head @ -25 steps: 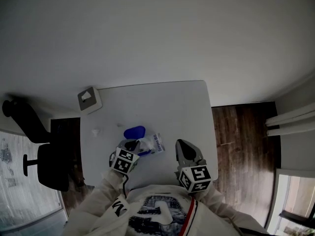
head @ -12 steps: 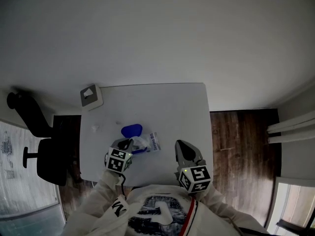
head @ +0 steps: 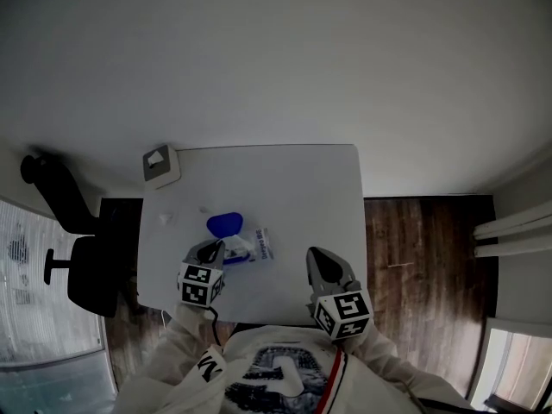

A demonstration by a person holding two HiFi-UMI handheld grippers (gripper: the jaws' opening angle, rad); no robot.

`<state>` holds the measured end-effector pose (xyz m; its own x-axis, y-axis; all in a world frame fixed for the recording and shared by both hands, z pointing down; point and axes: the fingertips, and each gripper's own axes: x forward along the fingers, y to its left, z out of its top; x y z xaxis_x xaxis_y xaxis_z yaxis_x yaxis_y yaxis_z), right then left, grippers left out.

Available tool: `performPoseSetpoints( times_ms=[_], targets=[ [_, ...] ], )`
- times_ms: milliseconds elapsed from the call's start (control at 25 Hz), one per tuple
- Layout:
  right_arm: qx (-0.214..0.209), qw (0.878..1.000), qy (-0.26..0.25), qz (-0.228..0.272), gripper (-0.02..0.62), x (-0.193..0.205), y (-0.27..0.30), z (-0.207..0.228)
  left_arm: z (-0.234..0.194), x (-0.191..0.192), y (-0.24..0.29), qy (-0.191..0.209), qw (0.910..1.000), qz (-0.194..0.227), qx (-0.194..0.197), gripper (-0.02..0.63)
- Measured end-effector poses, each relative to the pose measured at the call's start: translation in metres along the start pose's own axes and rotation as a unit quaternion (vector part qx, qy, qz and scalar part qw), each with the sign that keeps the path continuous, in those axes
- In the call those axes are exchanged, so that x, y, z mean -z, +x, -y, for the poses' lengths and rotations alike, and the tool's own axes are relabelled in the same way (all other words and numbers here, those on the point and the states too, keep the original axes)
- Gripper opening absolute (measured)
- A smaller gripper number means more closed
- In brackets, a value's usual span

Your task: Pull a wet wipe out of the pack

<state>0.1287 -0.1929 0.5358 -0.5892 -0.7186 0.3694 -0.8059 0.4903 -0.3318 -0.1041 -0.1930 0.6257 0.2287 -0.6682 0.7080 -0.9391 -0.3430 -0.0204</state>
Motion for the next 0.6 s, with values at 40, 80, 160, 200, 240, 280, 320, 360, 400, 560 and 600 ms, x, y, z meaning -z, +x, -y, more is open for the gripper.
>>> performPoseSetpoints(
  times_ms=[40,80,160,200,240,280,320,360,400,560,600],
  targets=[
    [-0.001,1.0,0.001,0.0,0.005,0.001,-0.001,0.002,0.001,-0.001,-0.002,-0.001,1.0,0.003,-0.004,0.006],
    [-0.002,1.0,0.003,0.0,0.005,0.002,-0.003,0.003,0.002,-0.002,-0.004,-0.002,1.0,0.006,-0.006,0.006],
    [0.0,1.0,0.007,0.001,0.005,0.003,-0.005,0.007,0.006,-0.006,-0.008,-0.002,0.9999,0.014,-0.006,0.006],
    [0.001,1.0,0.008,0.001,0.005,0.003,-0.006,0.008,0.008,-0.01,-0.011,-0.001,0.9998,0.021,-0.006,0.006],
    [0.002,1.0,0.008,0.002,0.005,0.003,-0.007,0.009,0.009,-0.013,-0.014,0.0,0.9996,0.028,-0.007,0.006],
    [0.003,1.0,0.008,0.002,0.005,0.004,-0.007,0.01,0.01,-0.017,-0.016,0.0,0.9993,0.037,-0.006,0.006],
    [0.004,1.0,0.009,0.001,0.005,0.005,-0.008,0.011,0.012,-0.021,-0.019,0.001,0.9989,0.046,-0.004,0.006],
    [0.005,1.0,0.011,0.0,0.005,0.007,-0.009,0.011,0.013,-0.025,-0.022,0.003,0.9986,0.053,-0.003,0.006],
    [0.007,1.0,0.012,-0.001,0.005,0.008,-0.01,0.012,0.015,-0.028,-0.026,0.008,0.9983,0.058,-0.002,0.006],
    [0.008,1.0,0.005,-0.001,0.005,0.007,-0.011,0.008,0.016,-0.044,-0.039,0.013,0.9962,0.086,-0.003,0.006],
    [0.008,1.0,0.001,-0.002,0.005,0.008,-0.011,0.005,0.015,-0.046,-0.043,0.009,0.9954,0.095,-0.003,0.006]
  ],
)
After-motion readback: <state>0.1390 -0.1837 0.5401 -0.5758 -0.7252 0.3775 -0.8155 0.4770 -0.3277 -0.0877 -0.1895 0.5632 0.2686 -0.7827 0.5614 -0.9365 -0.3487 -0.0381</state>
